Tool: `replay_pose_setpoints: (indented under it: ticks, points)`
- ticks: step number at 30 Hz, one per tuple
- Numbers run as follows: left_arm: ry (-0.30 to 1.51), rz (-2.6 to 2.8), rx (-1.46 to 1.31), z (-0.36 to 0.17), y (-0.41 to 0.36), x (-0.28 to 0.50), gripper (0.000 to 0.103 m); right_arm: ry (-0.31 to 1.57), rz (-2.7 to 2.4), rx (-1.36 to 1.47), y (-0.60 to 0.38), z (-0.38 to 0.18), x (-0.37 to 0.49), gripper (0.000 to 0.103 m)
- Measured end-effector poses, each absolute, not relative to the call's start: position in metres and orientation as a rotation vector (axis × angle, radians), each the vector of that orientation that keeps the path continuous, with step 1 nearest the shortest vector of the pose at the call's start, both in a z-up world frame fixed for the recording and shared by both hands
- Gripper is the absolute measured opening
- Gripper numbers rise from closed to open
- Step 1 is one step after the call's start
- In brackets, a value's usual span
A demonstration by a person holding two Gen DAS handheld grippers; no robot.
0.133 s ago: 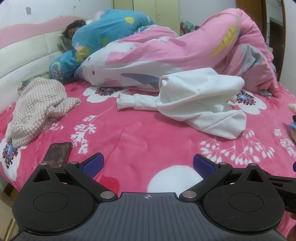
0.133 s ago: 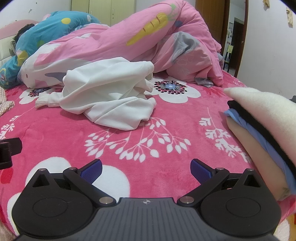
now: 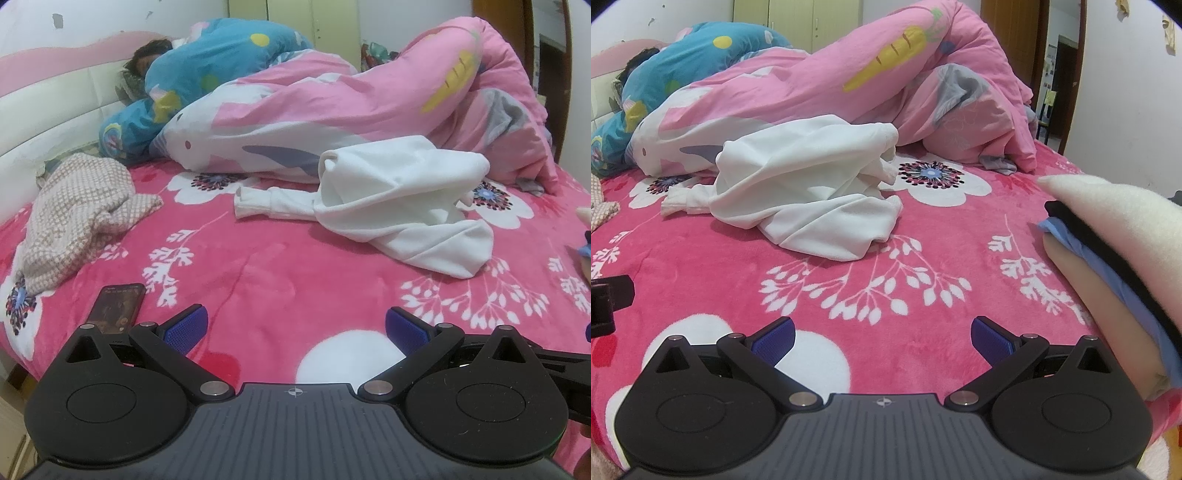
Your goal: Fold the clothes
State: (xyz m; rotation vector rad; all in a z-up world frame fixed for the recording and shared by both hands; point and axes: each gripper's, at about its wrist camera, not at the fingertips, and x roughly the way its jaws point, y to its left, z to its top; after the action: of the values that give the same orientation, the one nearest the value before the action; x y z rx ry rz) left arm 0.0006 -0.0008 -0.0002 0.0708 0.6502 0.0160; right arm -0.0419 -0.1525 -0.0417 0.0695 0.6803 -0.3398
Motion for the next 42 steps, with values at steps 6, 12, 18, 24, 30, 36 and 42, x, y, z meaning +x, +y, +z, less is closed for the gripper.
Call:
replay_pose_setpoints:
  ticks: [6, 12, 18, 24, 30, 36, 42]
  points:
    - [0.652, 0.014, 0.072, 0.0, 0.0028, 0.003, 0.103, 0.675, -0.339, 0.068, -0.1518, -0.0419, -0.0418, 0.103]
    - [0.648, 0.009, 0.077, -0.0005, 0.0009, 0.0026, 0.103, 0.671, -0.344, 0.07, -0.1516, -0.0391, -0.0405, 0.103]
    - [0.642, -0.04, 0.071, -0.0002, -0.001, 0.0025, 0.103, 0.667, -0.345, 0.067, -0.1532, -0.0388, -0.0416, 0.103]
    - [0.678, -0.107, 0.063, -0.0028, -0.0016, 0.0049, 0.103, 0.659, -0.351, 0.066, -0.1548, -0.0367, -0.0426, 0.103]
    - [0.69, -0.115, 0.047, -0.0055, -0.0001, 0.0053, 0.103, 0.658, -0.353, 0.067, -0.156, -0.0354, -0.0423, 0.103]
    - [0.662, -0.098, 0.046, -0.0049, 0.0013, 0.0026, 0.103, 0.657, -0.356, 0.07, -0.1562, -0.0367, -0.0424, 0.103]
    - [0.667, -0.084, 0.053, -0.0042, 0.001, 0.0031, 0.103, 0.656, -0.352, 0.067, -0.1549, -0.0367, -0.0435, 0.103]
